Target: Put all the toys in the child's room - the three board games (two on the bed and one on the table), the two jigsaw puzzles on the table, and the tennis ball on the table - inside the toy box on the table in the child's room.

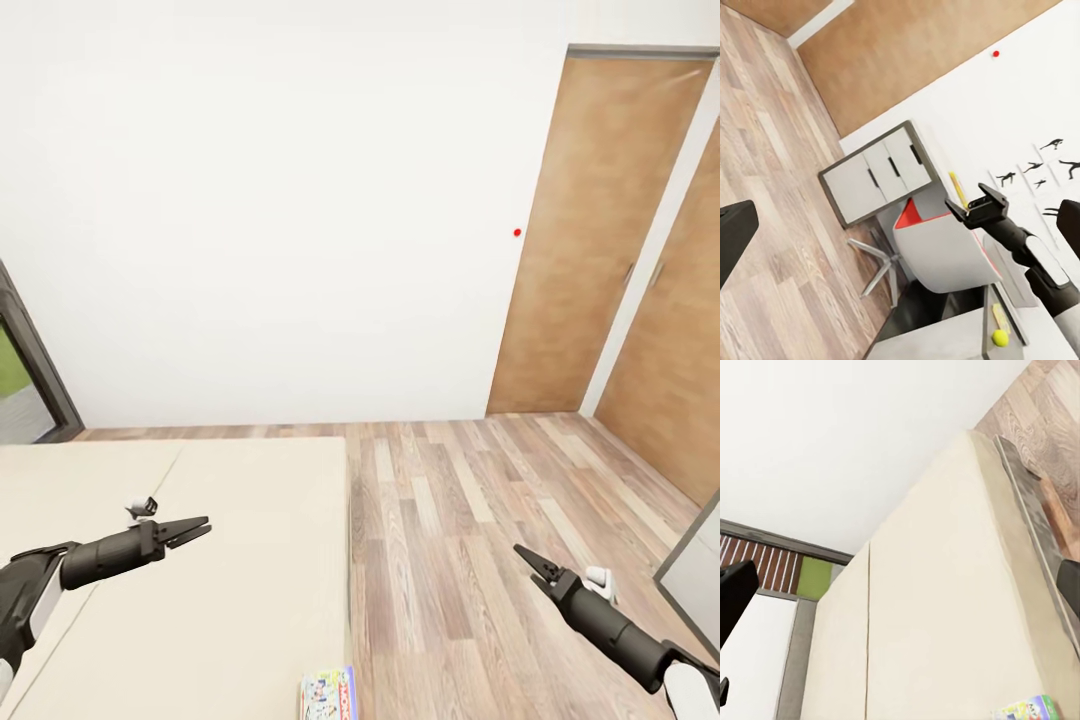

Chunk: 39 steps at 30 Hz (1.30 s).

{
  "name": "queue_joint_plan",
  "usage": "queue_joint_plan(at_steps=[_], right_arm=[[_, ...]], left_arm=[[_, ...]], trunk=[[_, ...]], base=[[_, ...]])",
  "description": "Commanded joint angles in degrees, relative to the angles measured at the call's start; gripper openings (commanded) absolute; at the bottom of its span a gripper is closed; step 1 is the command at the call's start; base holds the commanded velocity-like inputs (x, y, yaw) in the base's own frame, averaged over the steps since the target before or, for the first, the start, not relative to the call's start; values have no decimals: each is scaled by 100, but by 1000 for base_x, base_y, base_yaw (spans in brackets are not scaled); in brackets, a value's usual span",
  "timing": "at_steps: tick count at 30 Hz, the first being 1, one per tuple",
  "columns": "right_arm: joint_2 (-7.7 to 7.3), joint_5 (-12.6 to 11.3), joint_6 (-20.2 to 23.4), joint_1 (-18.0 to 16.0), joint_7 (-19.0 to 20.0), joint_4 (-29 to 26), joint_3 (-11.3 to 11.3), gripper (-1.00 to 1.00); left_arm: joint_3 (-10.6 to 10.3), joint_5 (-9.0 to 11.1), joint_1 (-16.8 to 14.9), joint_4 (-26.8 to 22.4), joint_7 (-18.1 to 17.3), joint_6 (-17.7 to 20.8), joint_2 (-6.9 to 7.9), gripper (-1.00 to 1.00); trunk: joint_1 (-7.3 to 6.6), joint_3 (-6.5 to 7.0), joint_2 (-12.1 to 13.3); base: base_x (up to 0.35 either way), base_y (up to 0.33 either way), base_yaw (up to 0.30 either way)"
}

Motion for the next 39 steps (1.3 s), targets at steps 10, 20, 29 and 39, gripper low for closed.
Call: queue_joint_plan(at_steps=[10, 20, 29, 39], right_arm=[[1, -8, 37, -9, 22, 42, -8, 100], [-2, 8, 18, -9, -21, 60, -11, 100], [-9, 19, 27, -17, -22, 129, -3, 100], [-10, 28, 58, -11, -18, 85, -2, 100]], left_arm=[[-2, -12, -5, 0, 207, 60, -54, 100], [-1, -5, -5, 0, 225, 60, -60, 100], [-5, -11, -5, 0, 244, 60, -66, 100], [-7, -13, -5, 0, 237, 60, -117, 100]], trunk=[[4, 82, -13], [4, 171, -13], [4, 191, -13], [4, 192, -13]], base=[[0, 0, 0], [0, 0, 0], [0, 0, 0], [0, 0, 0]])
